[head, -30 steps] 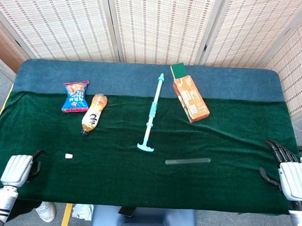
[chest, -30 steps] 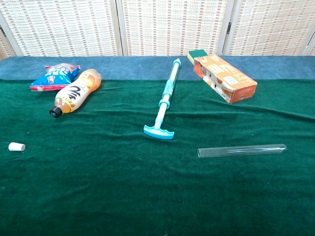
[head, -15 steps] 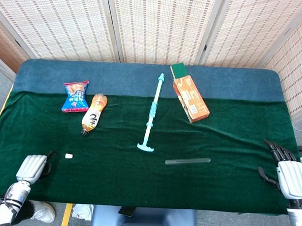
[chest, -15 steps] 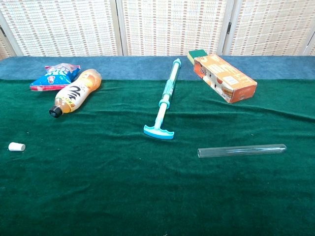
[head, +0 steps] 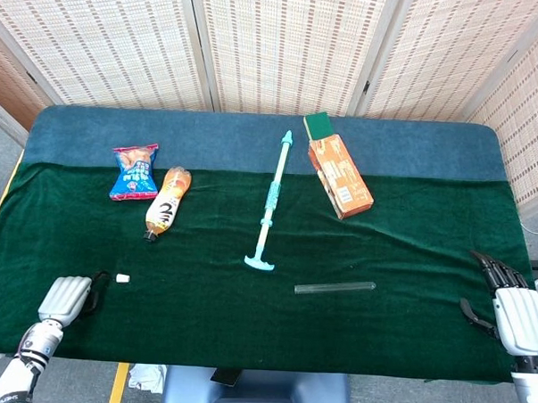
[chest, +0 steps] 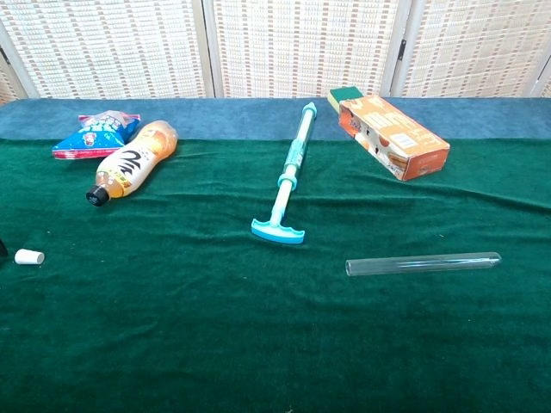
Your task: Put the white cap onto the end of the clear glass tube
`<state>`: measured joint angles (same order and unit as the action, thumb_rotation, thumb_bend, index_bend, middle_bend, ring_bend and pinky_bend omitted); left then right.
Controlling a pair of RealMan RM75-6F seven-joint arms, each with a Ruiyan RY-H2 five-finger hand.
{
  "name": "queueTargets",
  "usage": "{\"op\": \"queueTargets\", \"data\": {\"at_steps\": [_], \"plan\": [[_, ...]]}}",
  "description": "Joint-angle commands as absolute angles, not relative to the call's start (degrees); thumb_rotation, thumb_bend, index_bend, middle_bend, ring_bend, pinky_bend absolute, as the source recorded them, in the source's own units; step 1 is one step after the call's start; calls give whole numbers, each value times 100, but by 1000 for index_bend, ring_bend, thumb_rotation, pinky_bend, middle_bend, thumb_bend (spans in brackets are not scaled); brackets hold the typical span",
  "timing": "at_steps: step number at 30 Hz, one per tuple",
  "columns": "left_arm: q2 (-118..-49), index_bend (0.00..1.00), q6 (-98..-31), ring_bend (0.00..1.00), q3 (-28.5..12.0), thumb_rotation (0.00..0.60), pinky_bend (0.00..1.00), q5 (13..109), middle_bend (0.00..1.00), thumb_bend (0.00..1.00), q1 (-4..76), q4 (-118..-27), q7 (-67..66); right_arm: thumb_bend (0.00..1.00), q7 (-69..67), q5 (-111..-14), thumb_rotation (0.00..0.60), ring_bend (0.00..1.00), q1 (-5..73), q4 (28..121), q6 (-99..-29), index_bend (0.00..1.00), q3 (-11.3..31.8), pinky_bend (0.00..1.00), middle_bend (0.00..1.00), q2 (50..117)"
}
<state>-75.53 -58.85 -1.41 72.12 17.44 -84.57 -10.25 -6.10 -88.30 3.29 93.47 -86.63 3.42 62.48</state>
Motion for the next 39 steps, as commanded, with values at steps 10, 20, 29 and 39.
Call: {"op": "queueTargets", "data": {"at_steps": [10,20,29,39], "plan": [[-7598,289,-5894,920,-109,600,836,7345,1000,785,1895,-8663,-1147,407,-664,-8778,600,193,303,9292,-8674,112,344,221,211,6255],[-7525,291,-5978,920,-67,600,836,7338,1000,785,1957,-8997,-1438,407,-734,-8742,600,193,309,9224,-8639,112,347,221,213,6277],[-7491,295,-6008,920,-7,600,836,7305,1000,786,1982,-9164,-1582,407,-747,-8724,600,193,323,9197,-8608,112,351,221,213,6290],[-7437,289,-6133,920,11,600,836,7326,1000,786,1976,-9269,-1604,407,-775,-8702,600,194,313,9162,-8616,112,357,221,213,6305]]}}
